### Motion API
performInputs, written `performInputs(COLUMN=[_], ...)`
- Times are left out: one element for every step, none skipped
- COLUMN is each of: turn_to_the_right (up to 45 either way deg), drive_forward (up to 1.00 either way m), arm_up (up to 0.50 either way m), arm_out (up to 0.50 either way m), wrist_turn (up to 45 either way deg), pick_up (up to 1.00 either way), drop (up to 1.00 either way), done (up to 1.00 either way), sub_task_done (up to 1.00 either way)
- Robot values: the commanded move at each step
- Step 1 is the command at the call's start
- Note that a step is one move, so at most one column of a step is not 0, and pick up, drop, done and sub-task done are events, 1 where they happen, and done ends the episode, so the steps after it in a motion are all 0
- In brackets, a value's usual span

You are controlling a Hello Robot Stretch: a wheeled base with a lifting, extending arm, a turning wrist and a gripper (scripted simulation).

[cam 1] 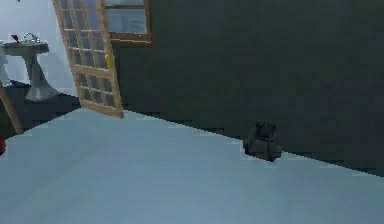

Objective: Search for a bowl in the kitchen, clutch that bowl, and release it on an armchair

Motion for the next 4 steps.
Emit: performInputs(turn_to_the_right=[-42.0,0.0,0.0,0.0], drive_forward=[0.0,1.0,0.15,0.55], arm_up=[0.0,0.0,0.0,0.0], arm_out=[0.0,0.0,0.0,0.0], wrist_turn=[0.0,0.0,0.0,0.0], pick_up=[0.0,0.0,0.0,0.0], drop=[0.0,0.0,0.0,0.0], done=[0.0,0.0,0.0,0.0], sub_task_done=[0.0,0.0,0.0,0.0])
